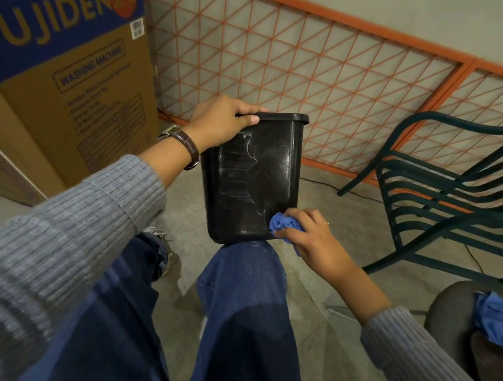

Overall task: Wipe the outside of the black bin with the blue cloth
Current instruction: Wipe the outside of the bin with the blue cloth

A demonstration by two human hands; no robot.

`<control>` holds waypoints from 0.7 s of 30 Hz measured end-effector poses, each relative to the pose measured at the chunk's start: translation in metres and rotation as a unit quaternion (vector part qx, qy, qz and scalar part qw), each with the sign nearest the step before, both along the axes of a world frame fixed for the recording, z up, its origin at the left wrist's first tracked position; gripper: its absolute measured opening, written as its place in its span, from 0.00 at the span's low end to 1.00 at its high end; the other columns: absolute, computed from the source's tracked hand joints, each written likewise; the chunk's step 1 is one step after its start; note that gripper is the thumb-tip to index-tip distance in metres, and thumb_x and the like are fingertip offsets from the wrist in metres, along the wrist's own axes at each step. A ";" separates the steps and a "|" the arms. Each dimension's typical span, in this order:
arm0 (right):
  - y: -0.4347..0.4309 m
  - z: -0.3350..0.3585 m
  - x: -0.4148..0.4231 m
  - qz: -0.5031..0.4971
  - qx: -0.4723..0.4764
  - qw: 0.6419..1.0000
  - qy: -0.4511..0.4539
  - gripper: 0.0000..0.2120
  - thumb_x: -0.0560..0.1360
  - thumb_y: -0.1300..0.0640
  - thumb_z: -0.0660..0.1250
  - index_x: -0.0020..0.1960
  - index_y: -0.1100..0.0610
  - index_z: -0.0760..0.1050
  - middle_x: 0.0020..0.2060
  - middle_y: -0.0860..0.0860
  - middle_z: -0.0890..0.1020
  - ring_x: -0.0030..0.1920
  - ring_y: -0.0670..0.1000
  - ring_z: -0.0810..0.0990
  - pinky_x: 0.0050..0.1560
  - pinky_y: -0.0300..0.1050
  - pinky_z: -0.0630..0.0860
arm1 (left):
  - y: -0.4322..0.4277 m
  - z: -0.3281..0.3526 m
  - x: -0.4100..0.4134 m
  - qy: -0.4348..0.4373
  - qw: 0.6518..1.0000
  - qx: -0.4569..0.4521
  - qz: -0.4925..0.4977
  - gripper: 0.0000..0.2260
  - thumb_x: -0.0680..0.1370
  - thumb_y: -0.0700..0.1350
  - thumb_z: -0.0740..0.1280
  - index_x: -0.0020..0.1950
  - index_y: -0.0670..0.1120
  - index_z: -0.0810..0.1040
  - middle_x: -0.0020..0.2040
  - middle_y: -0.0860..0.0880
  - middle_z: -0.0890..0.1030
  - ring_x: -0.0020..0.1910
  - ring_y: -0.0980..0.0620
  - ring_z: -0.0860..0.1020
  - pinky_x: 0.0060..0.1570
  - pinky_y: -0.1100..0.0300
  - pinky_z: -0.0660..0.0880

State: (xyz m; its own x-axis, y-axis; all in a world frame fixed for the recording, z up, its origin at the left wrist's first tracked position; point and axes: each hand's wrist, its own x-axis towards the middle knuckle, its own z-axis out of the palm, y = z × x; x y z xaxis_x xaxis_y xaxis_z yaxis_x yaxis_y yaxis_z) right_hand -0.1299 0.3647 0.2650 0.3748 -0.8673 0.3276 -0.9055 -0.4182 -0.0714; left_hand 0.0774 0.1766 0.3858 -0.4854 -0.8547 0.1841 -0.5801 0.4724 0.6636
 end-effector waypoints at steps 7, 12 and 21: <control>-0.019 0.014 0.031 -0.015 -0.033 0.999 0.007 0.14 0.72 0.60 0.62 0.56 0.52 0.77 0.60 0.57 0.74 0.53 0.57 0.70 0.48 0.52 0.73 | 0.005 0.005 -0.006 -0.008 1.000 -0.028 0.004 0.12 0.77 0.56 0.62 0.60 0.63 0.75 0.60 0.59 0.78 0.59 0.58 0.74 0.49 0.63 0.68; -0.028 0.018 0.026 -0.101 -0.053 0.989 -0.090 0.13 0.74 0.55 0.59 0.56 0.50 0.77 0.60 0.58 0.74 0.53 0.56 0.68 0.49 0.51 0.71 | 0.004 0.003 -0.004 -0.005 1.000 -0.024 0.000 0.12 0.77 0.55 0.62 0.60 0.62 0.75 0.60 0.59 0.78 0.60 0.58 0.74 0.49 0.63 0.67; -0.016 0.011 0.012 -0.045 -0.014 0.994 -0.103 0.16 0.73 0.60 0.67 0.60 0.53 0.73 0.59 0.56 0.73 0.55 0.52 0.69 0.55 0.46 0.70 | 0.007 0.003 -0.005 -0.005 0.999 -0.045 0.008 0.12 0.77 0.55 0.62 0.61 0.61 0.76 0.60 0.59 0.78 0.61 0.59 0.73 0.51 0.65 0.67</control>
